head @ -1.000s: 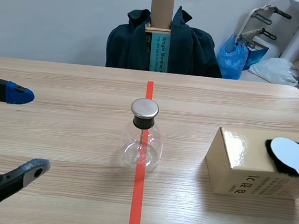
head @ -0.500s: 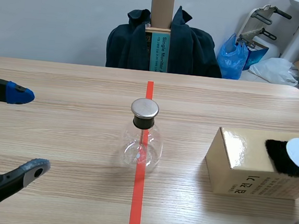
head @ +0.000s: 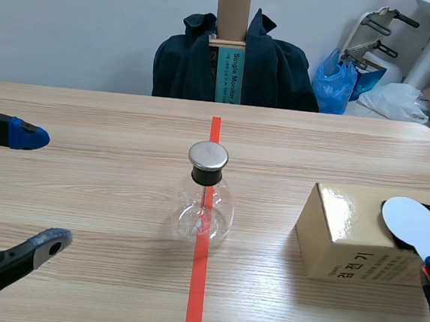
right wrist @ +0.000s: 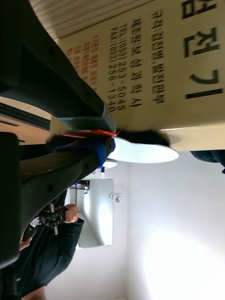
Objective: Do the electroscope experiment.
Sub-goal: 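Rub the plate on the fur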
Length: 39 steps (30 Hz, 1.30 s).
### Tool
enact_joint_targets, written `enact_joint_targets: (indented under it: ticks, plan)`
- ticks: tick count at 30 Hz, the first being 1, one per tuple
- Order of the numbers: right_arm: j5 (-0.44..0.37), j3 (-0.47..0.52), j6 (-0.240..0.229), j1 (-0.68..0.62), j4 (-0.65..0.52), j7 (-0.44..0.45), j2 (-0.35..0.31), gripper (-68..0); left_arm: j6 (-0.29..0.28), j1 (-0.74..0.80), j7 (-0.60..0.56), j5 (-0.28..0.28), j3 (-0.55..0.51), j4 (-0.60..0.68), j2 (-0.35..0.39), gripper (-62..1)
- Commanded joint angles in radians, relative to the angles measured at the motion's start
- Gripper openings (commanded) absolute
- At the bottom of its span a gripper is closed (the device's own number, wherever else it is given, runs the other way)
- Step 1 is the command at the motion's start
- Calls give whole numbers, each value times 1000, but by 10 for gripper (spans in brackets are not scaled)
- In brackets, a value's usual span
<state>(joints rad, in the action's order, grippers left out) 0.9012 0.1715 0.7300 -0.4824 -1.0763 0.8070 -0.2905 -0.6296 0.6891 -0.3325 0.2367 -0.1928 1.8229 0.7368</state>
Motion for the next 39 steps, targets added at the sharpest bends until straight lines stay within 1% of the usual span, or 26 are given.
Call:
enact_joint_targets:
  ticks: [1, 3, 4, 7, 8, 9, 10, 12, 14, 15, 17, 18, 19, 20, 22, 23, 24, 25, 28, 29, 31, 33, 34, 35, 38, 39]
  plan:
    - [-20, 5, 26, 0, -10, -76, -8, -667, 2, -3, -6, 14, -2, 0, -8, 14]
    - [-25, 15, 24, -3, -10, -154, -10, -667, 2, -3, -5, 13, -2, 0, -8, 14]
    - [-24, 18, 21, -3, -10, -152, -12, -667, 2, -3, -1, 13, -2, 0, -8, 14]
    - [1, 11, 14, -3, -10, -31, -14, -667, 2, -3, 14, 14, -1, 0, -8, 14]
    - [0, 2, 14, -3, -10, -12, -14, -667, 2, -3, 16, 14, -1, 0, -8, 14]
    - [-2, -7, 14, -3, -10, -21, -14, -667, 2, -3, 18, 14, -1, 0, -8, 14]
    - [-11, -10, 15, -3, -10, -53, -14, -667, 2, -3, 20, 14, -1, 0, -8, 14]
    - [-23, -3, 14, -20, -10, -145, -18, -667, 2, -3, 19, 14, -1, 0, -8, 14]
    - [-21, 6, 6, -29, -10, -164, -24, -667, 2, -3, 20, 14, -1, 0, -8, 14]
    - [-18, 6, 3, -34, -10, -135, -28, -667, 2, -3, 19, 14, -1, 0, -8, 14]
    - [-10, -4, 3, -34, -10, -43, -26, -667, 2, -3, 20, 14, -1, 0, -8, 14]
    - [-11, -12, 3, -33, -10, -21, -22, -667, 2, -3, 20, 14, -1, 0, -8, 14]
    - [-13, -19, 7, -33, -10, -21, -19, -667, 2, -3, 20, 14, -1, 0, -8, 14]
    - [-18, -20, 15, -34, -10, -45, -14, -667, 2, -3, 20, 14, -1, 0, -8, 14]
    - [-32, -18, 27, -36, -10, -138, -16, -667, 2, -3, 20, 14, -1, 0, -8, 14]
    - [-35, -12, 26, -36, -10, -169, -18, -667, 2, -3, 20, 14, -1, 0, -8, 14]
    - [-34, -7, 24, -37, -10, -175, -23, -667, 2, -3, 20, 14, -1, 0, -8, 14]
    - [-33, -7, 22, -37, -10, -160, -26, -667, 2, -3, 20, 14, -1, 0, -8, 14]
    - [-26, -20, 22, -29, -11, -27, -25, -667, 2, -3, 20, 14, -1, 0, -10, 14]
    - [-26, -26, 24, -27, -11, -17, -21, -667, 2, -3, 20, 14, -1, 0, -10, 14]
    - [-40, -27, 50, -27, -11, -73, -15, -667, 2, -3, 20, 14, -1, 0, -10, 14]
    - [-44, -20, 53, -31, -11, -155, -19, -667, 2, -3, 20, 14, -1, 0, -10, 14]
    - [-42, -18, 50, -32, -11, -156, -24, -667, 2, -3, 21, 13, -1, 0, -10, 14]
    - [-34, -18, 47, -33, -11, -129, -29, -667, 2, -3, 23, 13, -1, 0, -10, 14]
    - [-14, -28, 48, -26, -11, 11, -27, -667, 2, -3, 27, 13, -1, 0, -11, 14]
    - [-15, -32, 52, -24, -11, 13, -24, -667, 2, -3, 32, 13, -1, 0, -10, 14]
